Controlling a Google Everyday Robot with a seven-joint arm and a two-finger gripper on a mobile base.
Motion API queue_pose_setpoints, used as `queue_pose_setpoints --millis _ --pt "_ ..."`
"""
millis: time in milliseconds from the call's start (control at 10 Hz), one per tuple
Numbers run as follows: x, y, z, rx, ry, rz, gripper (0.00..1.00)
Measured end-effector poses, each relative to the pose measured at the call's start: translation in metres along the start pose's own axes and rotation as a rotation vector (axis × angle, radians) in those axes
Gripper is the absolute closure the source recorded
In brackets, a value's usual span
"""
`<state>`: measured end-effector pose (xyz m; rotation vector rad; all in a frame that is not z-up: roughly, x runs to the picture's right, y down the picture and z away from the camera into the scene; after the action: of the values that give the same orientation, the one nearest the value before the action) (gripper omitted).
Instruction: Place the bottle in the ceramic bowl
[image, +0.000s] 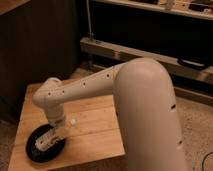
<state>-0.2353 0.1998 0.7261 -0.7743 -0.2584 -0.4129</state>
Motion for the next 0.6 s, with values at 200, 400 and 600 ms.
queue_pose_setpoints --millis 200,400,600 --pt "0.01 -0.009 0.001 0.001 -0.031 0.054 0.29" --pt "0.01 -0.015 0.003 -0.019 -0.075 0.063 0.2" --pt "0.009 -0.017 0.007 -0.053 -0.095 0.061 0.2"
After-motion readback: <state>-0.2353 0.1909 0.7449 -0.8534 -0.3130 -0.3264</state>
